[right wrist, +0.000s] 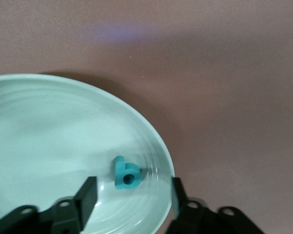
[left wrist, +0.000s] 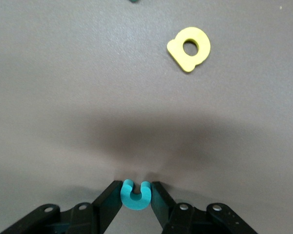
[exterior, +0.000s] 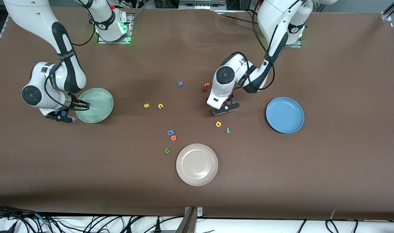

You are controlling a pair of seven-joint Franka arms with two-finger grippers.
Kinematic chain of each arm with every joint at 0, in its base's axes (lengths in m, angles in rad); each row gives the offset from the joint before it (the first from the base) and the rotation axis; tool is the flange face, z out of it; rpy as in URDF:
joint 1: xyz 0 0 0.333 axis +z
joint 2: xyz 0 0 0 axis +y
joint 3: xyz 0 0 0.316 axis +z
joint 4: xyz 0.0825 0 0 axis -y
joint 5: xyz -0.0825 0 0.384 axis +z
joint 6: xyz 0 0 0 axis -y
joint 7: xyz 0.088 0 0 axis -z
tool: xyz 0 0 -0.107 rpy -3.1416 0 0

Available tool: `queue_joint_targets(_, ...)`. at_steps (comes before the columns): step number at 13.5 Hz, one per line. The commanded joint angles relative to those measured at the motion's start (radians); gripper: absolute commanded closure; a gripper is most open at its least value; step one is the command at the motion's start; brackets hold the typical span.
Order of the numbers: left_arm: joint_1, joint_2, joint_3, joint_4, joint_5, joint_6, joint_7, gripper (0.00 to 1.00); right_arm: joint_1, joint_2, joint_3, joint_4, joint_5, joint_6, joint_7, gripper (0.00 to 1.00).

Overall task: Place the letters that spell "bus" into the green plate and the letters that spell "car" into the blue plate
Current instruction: 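Drop the b in the green plate while the left gripper lifts the u, then drop the teal u in the blue plate while the right gripper reaches the s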

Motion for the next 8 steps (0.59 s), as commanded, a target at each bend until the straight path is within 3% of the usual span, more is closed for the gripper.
queue_joint_targets(1, 0.008, 0.005, 0.003, 0.022, 0.026, -0.026, -0.018, 0.73, 0.012, -0.06, 0.009, 0.0, 0.016, -0.047, 0.004, 0.01)
queue_joint_targets(5, 0.031, 0.008, 0.005, 0.082, 0.024, -0.135, -0.003, 0.74, 0.014, -0.129, 0.099, 0.037, 0.03, -0.131, 0.165, 0.01)
queue_joint_targets(8, 0.043, 0.003, 0.003, 0.087, 0.023, -0.146, 0.014, 0.74, 0.014, -0.161, 0.208, 0.047, 0.03, -0.154, 0.356, 0.01)
